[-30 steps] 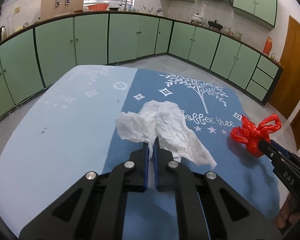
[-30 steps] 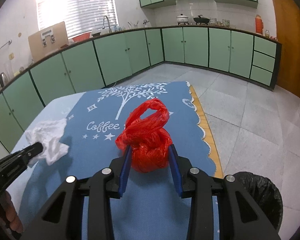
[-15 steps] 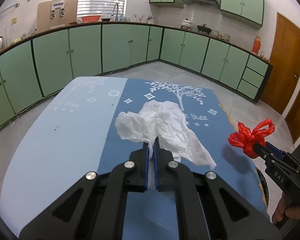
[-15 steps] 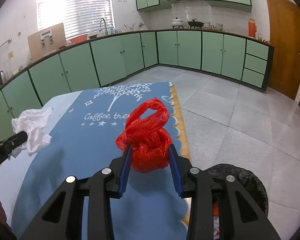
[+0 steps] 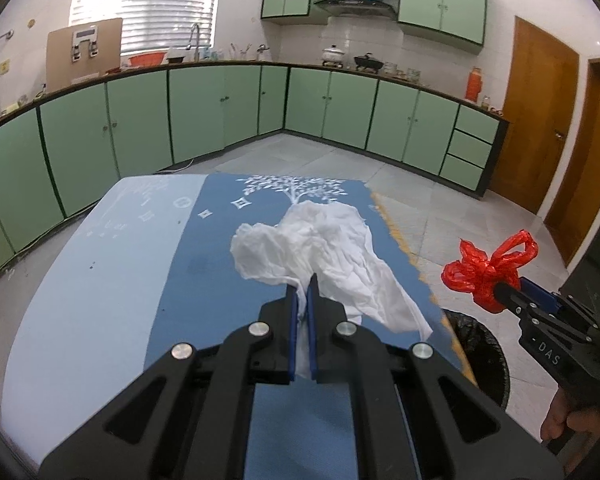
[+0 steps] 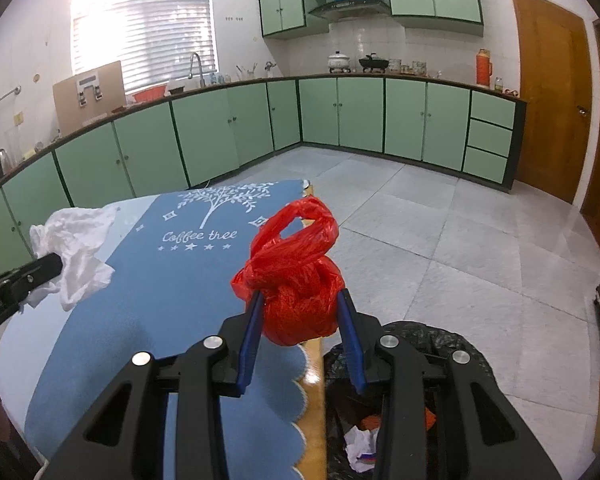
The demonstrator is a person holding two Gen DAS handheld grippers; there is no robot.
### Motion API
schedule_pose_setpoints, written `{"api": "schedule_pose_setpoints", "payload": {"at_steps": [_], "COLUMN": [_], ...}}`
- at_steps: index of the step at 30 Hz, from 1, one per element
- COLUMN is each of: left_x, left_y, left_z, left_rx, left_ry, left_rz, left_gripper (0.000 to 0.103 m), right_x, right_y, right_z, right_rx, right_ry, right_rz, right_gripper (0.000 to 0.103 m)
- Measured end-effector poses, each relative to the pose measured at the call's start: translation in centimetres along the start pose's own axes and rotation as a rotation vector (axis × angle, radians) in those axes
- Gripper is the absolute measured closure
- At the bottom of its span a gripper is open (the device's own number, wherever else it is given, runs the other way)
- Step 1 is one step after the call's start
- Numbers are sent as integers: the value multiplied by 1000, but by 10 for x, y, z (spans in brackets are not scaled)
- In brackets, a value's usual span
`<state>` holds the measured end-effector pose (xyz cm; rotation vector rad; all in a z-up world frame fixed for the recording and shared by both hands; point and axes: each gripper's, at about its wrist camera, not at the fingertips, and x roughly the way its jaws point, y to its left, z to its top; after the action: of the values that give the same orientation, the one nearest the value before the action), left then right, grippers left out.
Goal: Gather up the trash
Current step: 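Carry the tissue and red bag over the bin and release both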
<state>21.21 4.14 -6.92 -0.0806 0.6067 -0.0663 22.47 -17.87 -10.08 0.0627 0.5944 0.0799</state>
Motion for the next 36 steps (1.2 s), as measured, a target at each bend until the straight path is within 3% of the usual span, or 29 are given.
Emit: {"api": "schedule_pose_setpoints", "payload": {"at_steps": [10,24,36], "left_x": [-17,-5,30], "left_y": [-45,-143,-201], "left_z": [-3,-16,-34], "left_rx": [57,184,251], "left_ry": [-8,23,78], "left_rz": [-86,-261,-307], "left_gripper": [100,100,100], "right_x": [-43,-91,-101], "right_y": [-36,-116,-156], "right_z": [-9,-35,-59], "right_rx": [34,142,200], "right_ry": [-37,-49,-26], "right_rz": [-61,-212,-278], "right_gripper": [66,66,66]}}
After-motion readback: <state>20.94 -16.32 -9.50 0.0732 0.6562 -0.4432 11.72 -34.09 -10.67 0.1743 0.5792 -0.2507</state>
